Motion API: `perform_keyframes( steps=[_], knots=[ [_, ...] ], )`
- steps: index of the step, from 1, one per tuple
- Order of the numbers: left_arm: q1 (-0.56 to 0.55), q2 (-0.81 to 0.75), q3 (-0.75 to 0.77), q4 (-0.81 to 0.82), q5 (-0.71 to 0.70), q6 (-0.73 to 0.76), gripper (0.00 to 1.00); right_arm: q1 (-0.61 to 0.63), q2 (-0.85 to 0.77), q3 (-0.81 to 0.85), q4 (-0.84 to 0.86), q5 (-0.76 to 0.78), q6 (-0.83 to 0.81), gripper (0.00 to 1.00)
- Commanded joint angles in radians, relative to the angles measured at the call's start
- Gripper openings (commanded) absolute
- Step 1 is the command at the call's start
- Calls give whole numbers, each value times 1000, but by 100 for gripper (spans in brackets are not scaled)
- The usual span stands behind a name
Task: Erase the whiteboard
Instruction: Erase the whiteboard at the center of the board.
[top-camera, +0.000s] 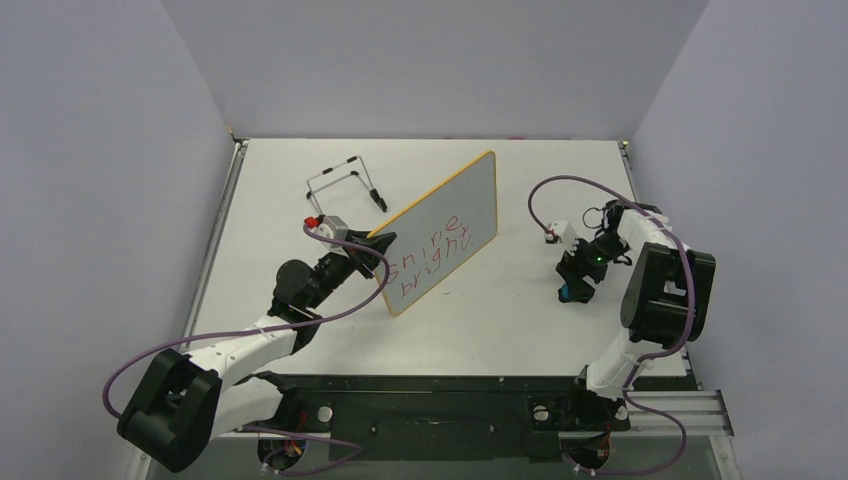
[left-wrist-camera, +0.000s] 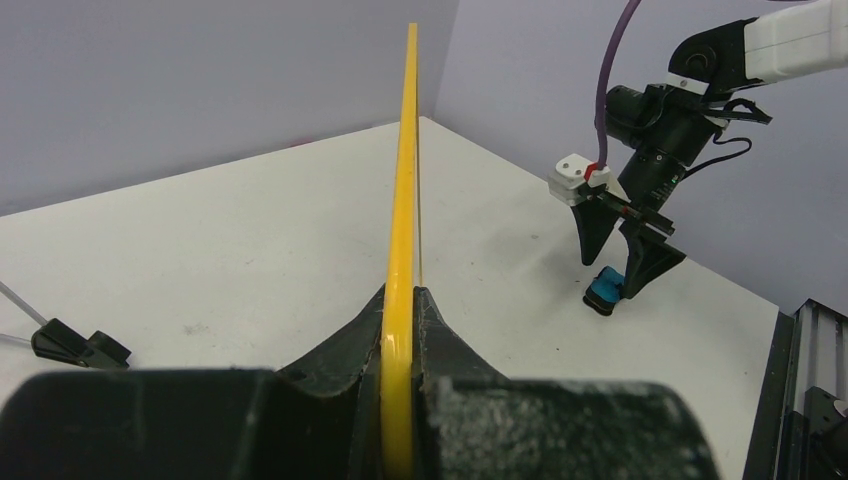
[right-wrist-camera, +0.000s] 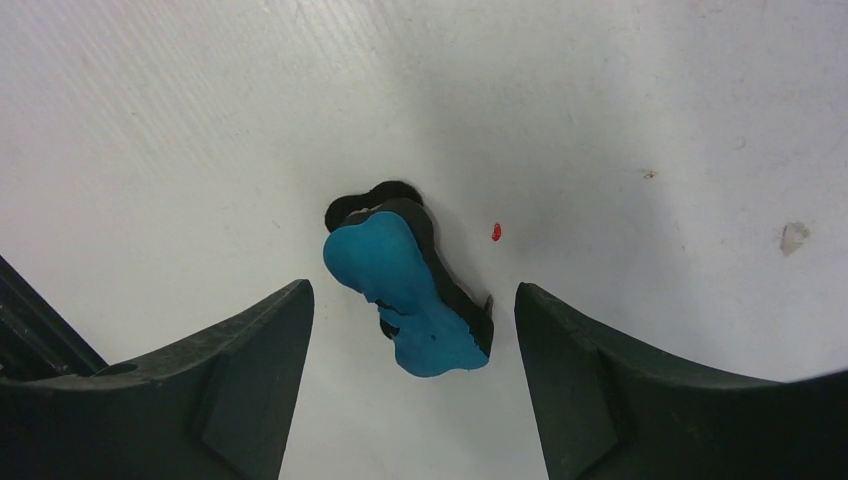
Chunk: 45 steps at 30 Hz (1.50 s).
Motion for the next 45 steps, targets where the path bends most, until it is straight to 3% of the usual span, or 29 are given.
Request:
perform_keyframes(
  steps=[1,10,18,24,26,31,35,38,42,45],
  knots=[
    [4,-12,4,-28,35,0,0,16,-40,-7,-40,30,-101,70],
    [4,-6,5,-25,39,0,0,46,-5,-27,54,158,-110,69],
    [4,-6,3,-26,38,0,0,84,5,-92,128,186,-92,55],
    [6,-4,3,-25,35,-6,0,84,-36,-123,153,190,-83,30],
    [7,-3,3,-23,34,-15,0,84,-62,-105,140,156,-52,1],
    [15,18,4,7,29,-76,0,121,-158,-20,11,-51,77,0],
    [29,59,10,89,21,-192,0,286,-226,26,-55,-316,246,0],
    [33,85,11,124,1,-246,0,398,-268,50,-11,-395,334,0],
    [35,90,-1,133,-55,-283,0,561,-375,46,238,-287,596,0],
    [35,84,-16,123,-117,-298,0,704,-437,-18,452,-101,657,0]
  ],
)
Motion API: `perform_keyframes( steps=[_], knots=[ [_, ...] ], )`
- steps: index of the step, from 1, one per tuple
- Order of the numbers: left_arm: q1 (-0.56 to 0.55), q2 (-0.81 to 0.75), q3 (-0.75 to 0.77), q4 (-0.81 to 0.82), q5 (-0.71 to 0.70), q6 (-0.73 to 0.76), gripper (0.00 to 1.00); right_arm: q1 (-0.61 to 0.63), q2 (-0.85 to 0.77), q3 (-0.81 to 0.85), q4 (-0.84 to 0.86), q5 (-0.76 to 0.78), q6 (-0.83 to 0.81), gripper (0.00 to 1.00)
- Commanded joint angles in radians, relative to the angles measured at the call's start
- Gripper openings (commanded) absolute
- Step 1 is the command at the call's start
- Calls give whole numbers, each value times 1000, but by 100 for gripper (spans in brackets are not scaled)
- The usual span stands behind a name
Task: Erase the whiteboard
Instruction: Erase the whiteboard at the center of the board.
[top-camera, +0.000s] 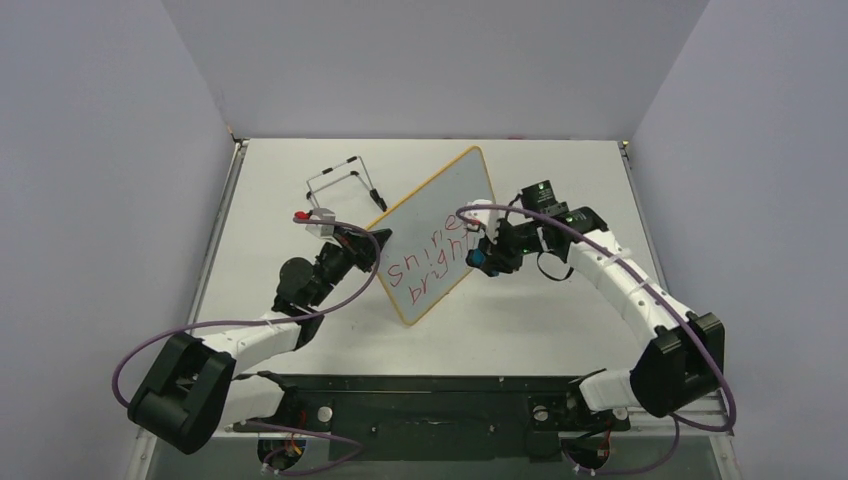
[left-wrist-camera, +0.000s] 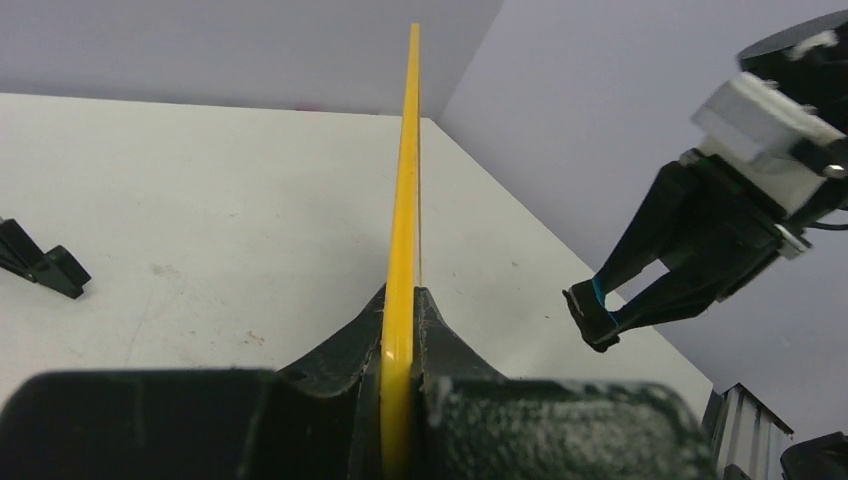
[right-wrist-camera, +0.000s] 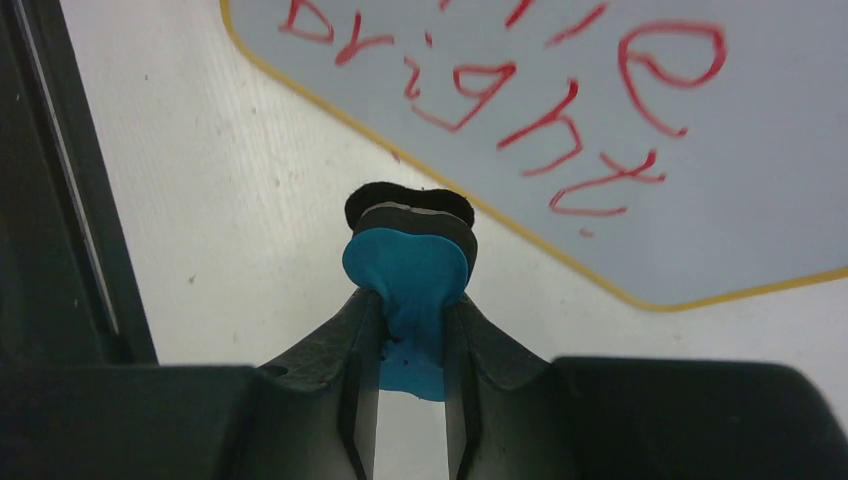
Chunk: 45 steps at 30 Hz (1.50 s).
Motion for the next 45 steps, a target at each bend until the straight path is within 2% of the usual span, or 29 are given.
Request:
perform_keyframes(
  steps=[1,3,5,9,13,23,31,34,37,39,45],
  knots=[
    [1,-10,-14,49,-61,-71,0,159,-127,-65,350,180,226,0],
    [0,-11,-21,53,-84,-90,0,267,-149,-135,545,309,262,0],
    [-1,-8,-23,55,-96,-101,0,333,-134,-168,650,404,322,0],
    [-3,-8,-19,37,-122,-117,0,420,-69,-151,748,479,404,0],
    [-5,-16,-14,10,-140,-124,0,470,-49,-159,819,459,454,0],
    [-12,-25,-6,-17,-150,-140,0,562,57,-160,869,366,518,0],
    [-13,-26,-11,-18,-148,-141,0,549,103,-153,873,403,510,0],
    [-14,-26,-10,-18,-145,-142,0,548,115,-152,901,481,523,0],
    [-15,-27,-11,-21,-142,-140,0,543,108,-155,901,467,524,0],
    [-15,-25,-10,-21,-139,-140,0,562,112,-154,887,426,491,0],
    [-15,-22,-1,-28,-128,-137,0,652,171,-93,687,371,337,0]
  ],
)
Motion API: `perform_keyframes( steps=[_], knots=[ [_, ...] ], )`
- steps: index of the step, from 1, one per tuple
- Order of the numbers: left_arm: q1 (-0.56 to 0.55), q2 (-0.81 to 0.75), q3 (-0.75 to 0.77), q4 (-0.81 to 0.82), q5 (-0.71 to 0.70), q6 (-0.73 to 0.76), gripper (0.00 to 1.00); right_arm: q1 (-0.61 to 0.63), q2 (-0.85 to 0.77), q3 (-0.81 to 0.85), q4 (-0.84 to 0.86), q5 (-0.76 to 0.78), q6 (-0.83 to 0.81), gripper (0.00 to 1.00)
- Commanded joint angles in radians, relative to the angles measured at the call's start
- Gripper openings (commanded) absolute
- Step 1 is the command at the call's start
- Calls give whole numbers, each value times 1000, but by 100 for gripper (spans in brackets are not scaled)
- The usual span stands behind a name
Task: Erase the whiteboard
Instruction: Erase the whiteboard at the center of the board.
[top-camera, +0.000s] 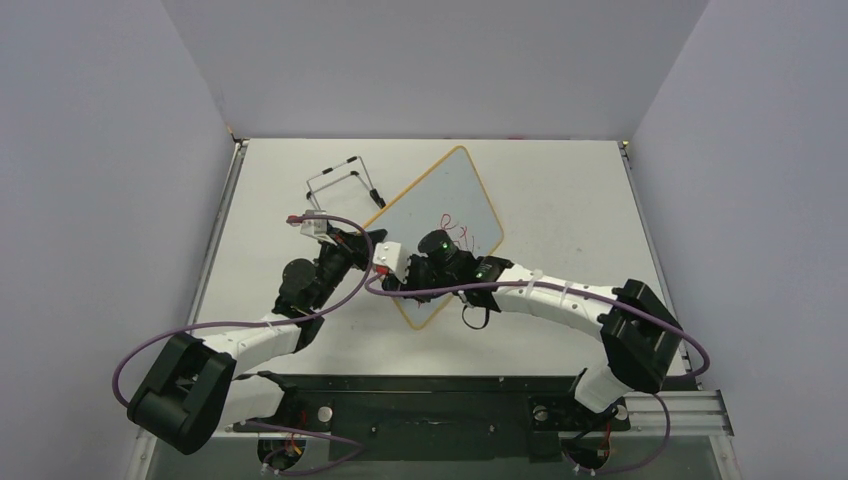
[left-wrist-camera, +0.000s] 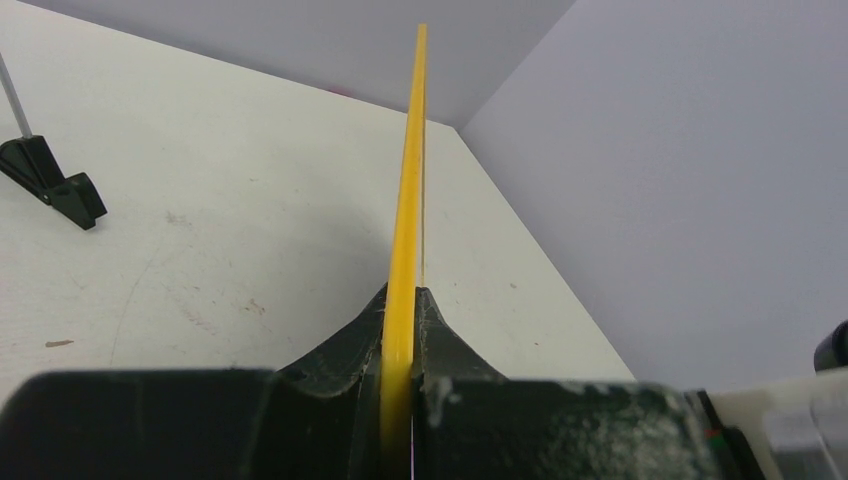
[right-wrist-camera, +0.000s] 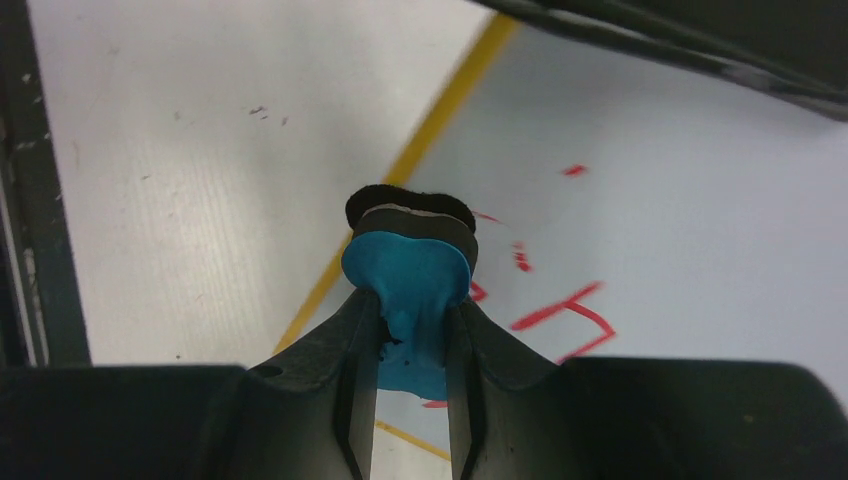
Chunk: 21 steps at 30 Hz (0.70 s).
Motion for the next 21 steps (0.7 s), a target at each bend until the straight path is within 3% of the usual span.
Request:
perform_keyframes(
  steps=[1,5,9,12,17,21],
  knots=[
    [-7,-21,25,15,22,22,0,72,41,64,-109,-50,-114,0],
    [-6,-24,26,6,30,30,0,55,33,66,-68,16,-71,0],
    [-7,-14,28,9,43,31,0,-41,-19,32,68,146,91,0],
    [-7,-4,32,18,53,28,0,-56,-57,4,150,230,106,0],
    [-8,5,39,21,59,21,0,-16,-33,27,104,148,54,0],
    [-10,0,45,7,63,22,0,48,-7,79,-35,80,-56,0]
  ],
)
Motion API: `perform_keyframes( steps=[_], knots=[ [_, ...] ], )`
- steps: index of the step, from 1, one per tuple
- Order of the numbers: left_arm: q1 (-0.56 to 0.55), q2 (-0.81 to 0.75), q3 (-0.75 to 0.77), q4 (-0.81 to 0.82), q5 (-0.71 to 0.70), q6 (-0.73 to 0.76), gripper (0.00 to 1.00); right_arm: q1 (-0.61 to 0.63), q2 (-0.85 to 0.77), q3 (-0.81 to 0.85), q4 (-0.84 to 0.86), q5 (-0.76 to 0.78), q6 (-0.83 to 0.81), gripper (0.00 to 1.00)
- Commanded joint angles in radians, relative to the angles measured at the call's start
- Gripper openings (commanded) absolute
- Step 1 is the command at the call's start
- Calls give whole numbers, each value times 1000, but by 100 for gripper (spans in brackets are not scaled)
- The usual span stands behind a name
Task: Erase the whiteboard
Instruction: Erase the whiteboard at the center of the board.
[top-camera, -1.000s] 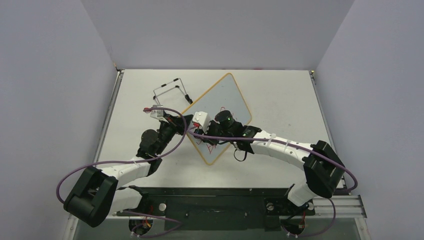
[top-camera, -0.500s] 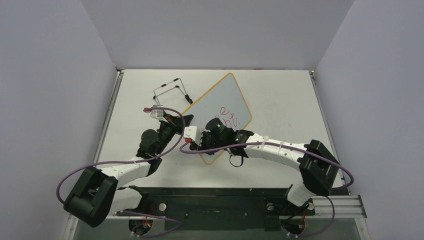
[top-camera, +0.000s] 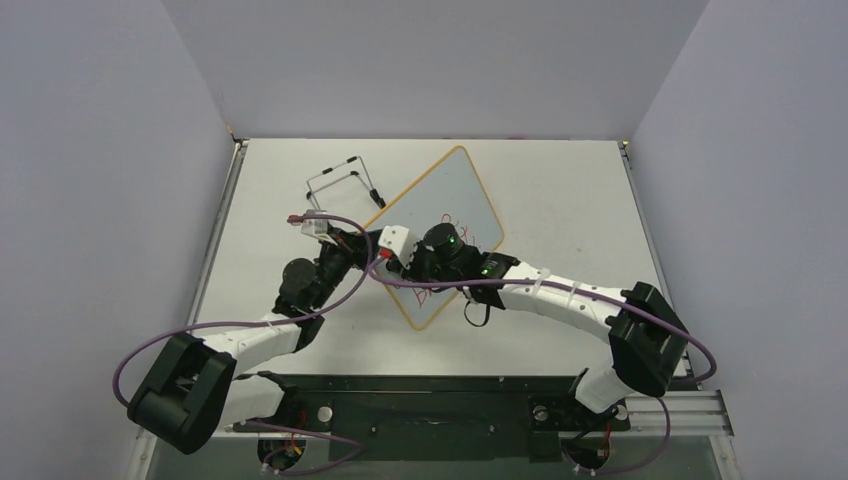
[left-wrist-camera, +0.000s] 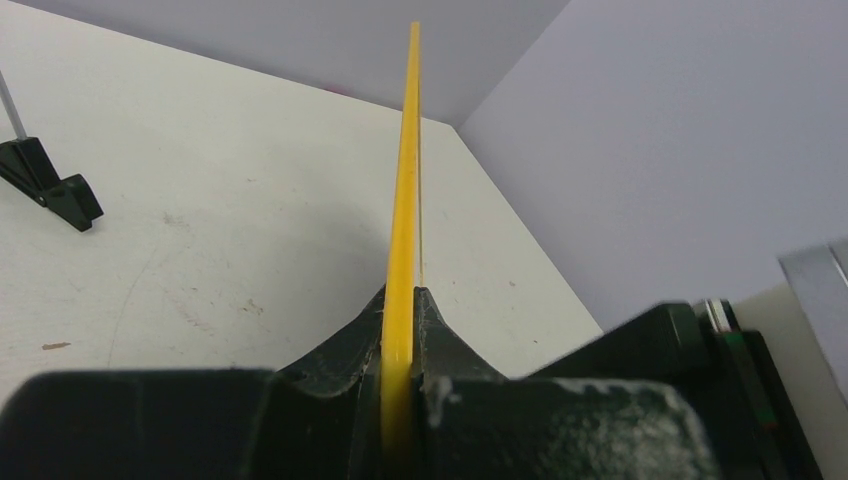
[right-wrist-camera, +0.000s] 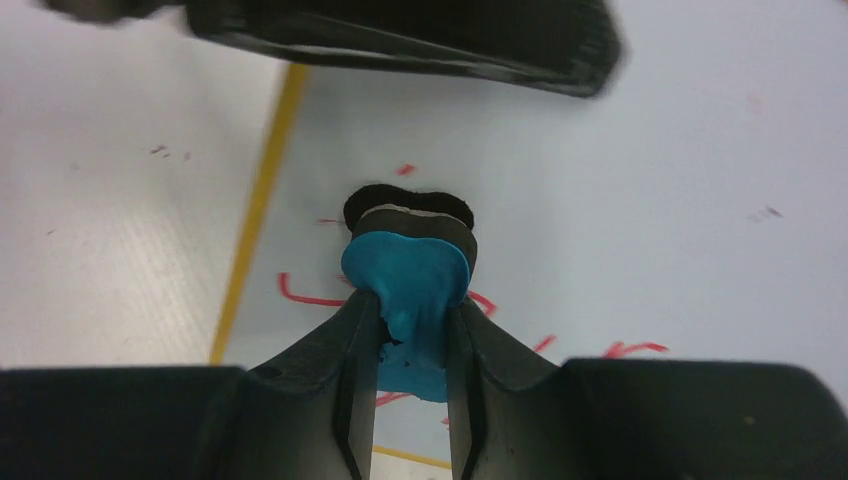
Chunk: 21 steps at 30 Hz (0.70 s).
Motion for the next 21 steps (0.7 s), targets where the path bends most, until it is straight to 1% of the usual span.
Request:
perform_keyframes(
  steps=[1,3,5,7,11,12,14,17,21],
  knots=[
    [-10,-2,43,5,55,16,0,75,13,71,-80,-79,-103,0],
    [-11,-5,43,3,58,16,0,84,23,90,-117,-111,-127,0],
    [-11,-7,43,-2,59,14,0,85,24,97,-126,-108,-135,0],
    [-11,-10,45,-4,63,15,0,76,17,96,-95,-62,-115,0],
    [-13,-10,45,-8,67,12,0,20,8,92,4,72,-1,0],
    [-13,-10,45,-8,69,11,0,16,3,87,31,115,8,0],
    [-14,-11,45,-9,69,10,0,13,-7,75,49,145,17,0],
    [-16,-7,46,-10,70,10,0,28,-3,75,48,98,-7,0],
    [-18,-10,48,-13,69,4,0,66,30,112,-63,-24,-85,0]
  ],
)
